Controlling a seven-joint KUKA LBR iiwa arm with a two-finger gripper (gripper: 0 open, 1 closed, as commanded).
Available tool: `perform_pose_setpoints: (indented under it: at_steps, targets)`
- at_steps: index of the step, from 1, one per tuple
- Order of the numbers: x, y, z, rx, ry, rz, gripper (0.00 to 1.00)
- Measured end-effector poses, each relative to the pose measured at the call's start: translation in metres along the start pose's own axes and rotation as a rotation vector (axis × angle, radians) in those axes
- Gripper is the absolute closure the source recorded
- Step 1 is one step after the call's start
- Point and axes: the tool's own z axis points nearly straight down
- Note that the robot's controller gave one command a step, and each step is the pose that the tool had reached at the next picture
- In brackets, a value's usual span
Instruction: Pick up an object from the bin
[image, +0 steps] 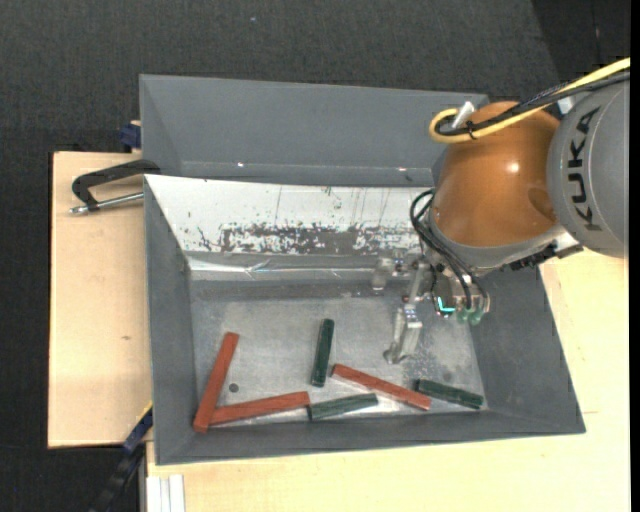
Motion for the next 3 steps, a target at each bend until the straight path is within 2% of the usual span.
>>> perform_pose_setpoints:
  at_steps: [1,2,3]
  targets:
    - [-0.002,0.0,-0.004,0.0,-0.008,0.001,0.0]
    - [0.002,-0.004,0.025,0.0,-0.012,-0.095,0.0]
    - [0.013,-0.005,0.062,0.001,-0.008,-0.375,0.0]
